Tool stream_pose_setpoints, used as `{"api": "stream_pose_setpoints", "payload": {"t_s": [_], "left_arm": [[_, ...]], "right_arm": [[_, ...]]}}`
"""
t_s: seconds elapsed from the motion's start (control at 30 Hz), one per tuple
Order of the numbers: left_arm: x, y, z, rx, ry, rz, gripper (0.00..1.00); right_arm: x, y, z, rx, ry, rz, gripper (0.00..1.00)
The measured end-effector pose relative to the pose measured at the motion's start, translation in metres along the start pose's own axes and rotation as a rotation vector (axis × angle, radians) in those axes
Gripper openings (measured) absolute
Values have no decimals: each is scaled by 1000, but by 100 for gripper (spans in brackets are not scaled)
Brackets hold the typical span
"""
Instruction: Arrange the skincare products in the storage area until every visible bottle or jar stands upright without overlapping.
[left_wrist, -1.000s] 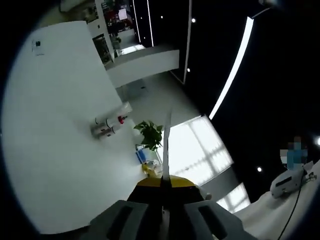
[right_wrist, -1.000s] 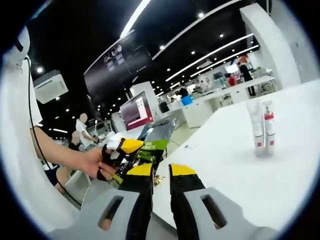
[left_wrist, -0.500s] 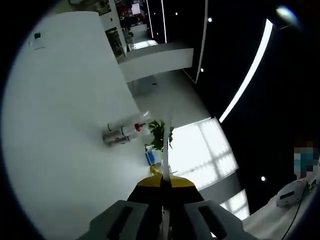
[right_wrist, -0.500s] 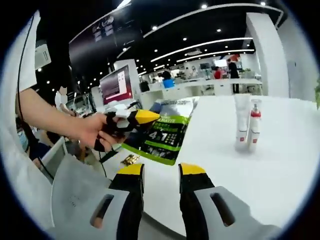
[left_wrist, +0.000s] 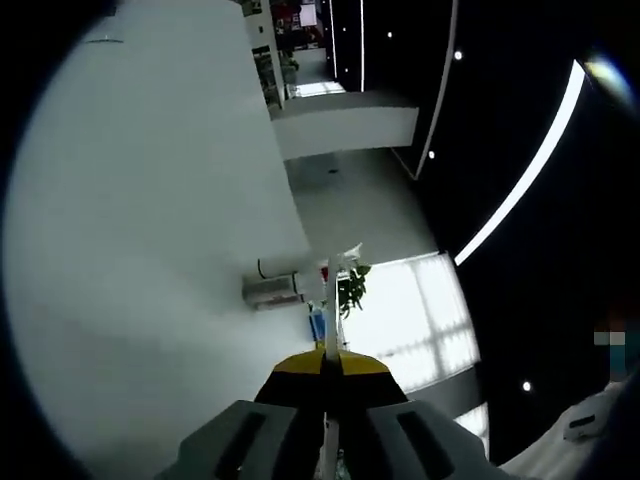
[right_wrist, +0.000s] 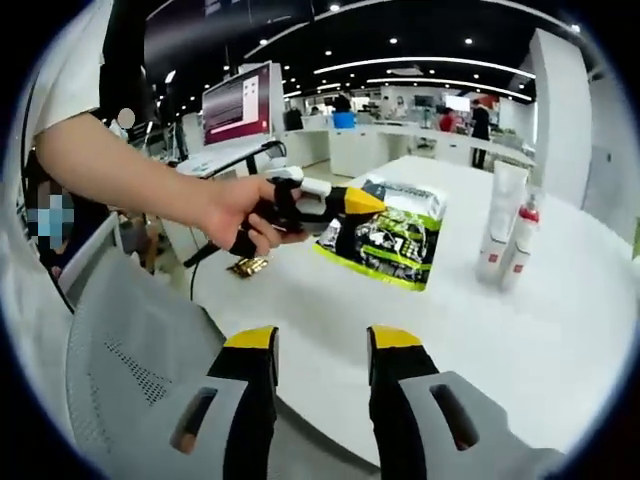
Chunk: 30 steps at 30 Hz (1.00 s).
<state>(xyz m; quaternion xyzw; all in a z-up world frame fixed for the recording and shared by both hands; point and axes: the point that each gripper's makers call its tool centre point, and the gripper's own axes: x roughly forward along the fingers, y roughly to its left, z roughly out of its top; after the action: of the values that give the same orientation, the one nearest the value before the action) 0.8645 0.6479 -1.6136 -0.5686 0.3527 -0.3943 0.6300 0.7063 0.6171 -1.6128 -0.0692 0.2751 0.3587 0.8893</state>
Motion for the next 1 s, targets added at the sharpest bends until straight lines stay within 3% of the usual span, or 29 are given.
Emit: {"api": "stream_pose_setpoints", "payload": {"t_s": [0.47, 0.9, 1.0], "left_arm": [[36, 43, 30, 1, 76, 66, 2], [64, 53, 69, -19, 23, 63, 2], [74, 60, 76, -8, 23, 101, 2]], "right_arm": [[5, -2, -17, -23, 87, -14, 32], [5, -7, -23, -33, 118, -40, 31], [6, -8, -23, -37, 121, -40, 31]]}}
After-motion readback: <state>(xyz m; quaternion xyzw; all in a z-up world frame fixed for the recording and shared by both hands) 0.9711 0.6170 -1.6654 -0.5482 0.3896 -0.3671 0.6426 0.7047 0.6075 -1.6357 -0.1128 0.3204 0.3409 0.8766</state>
